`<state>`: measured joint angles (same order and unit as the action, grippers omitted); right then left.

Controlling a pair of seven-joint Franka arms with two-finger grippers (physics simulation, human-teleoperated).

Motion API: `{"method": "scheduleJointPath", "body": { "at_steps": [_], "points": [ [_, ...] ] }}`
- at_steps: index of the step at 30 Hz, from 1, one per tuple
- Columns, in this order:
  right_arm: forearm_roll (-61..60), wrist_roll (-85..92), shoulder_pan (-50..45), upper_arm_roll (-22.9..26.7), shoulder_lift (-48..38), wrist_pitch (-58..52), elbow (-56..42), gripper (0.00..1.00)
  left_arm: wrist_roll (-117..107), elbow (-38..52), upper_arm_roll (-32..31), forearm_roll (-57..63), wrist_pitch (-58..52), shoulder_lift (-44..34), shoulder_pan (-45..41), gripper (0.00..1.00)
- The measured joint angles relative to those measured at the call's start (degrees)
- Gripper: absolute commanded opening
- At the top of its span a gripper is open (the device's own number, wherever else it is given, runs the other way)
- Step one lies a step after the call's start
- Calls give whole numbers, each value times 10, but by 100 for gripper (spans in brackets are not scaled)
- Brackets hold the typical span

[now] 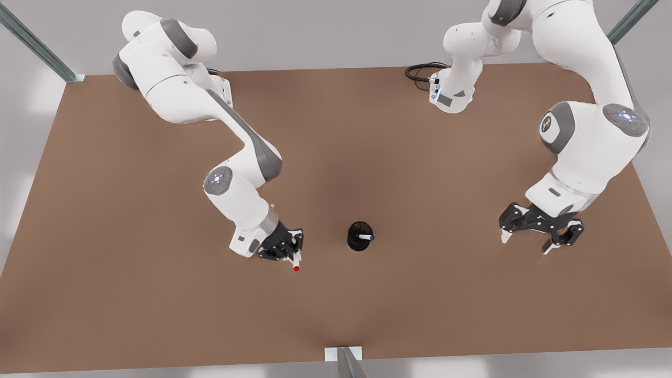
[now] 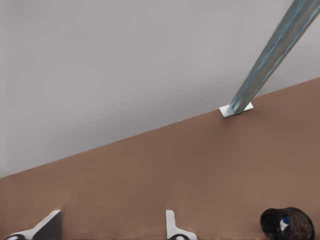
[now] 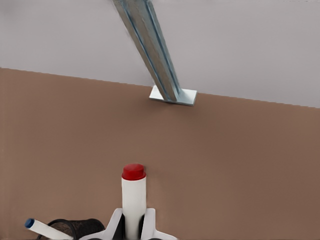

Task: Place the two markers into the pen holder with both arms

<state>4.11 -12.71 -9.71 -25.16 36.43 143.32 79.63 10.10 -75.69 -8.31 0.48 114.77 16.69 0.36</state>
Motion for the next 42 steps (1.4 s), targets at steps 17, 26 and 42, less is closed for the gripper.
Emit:
{"method": "scheduleJointPath", "body": {
  "at_steps": [17, 26, 42],
  "points": [
    [86, -61, -201, 78, 106, 176, -83, 26, -112, -45, 86, -26, -255, -11, -40, 100],
    [185, -80, -213, 96, 137, 205, -74, 26, -140, -45, 86, -25, -264, -4, -39, 100],
    [265, -100, -216, 107, 131, 241, -38, 26, -165, -44, 86, -25, -265, -1, -35, 100]
  ]
}}
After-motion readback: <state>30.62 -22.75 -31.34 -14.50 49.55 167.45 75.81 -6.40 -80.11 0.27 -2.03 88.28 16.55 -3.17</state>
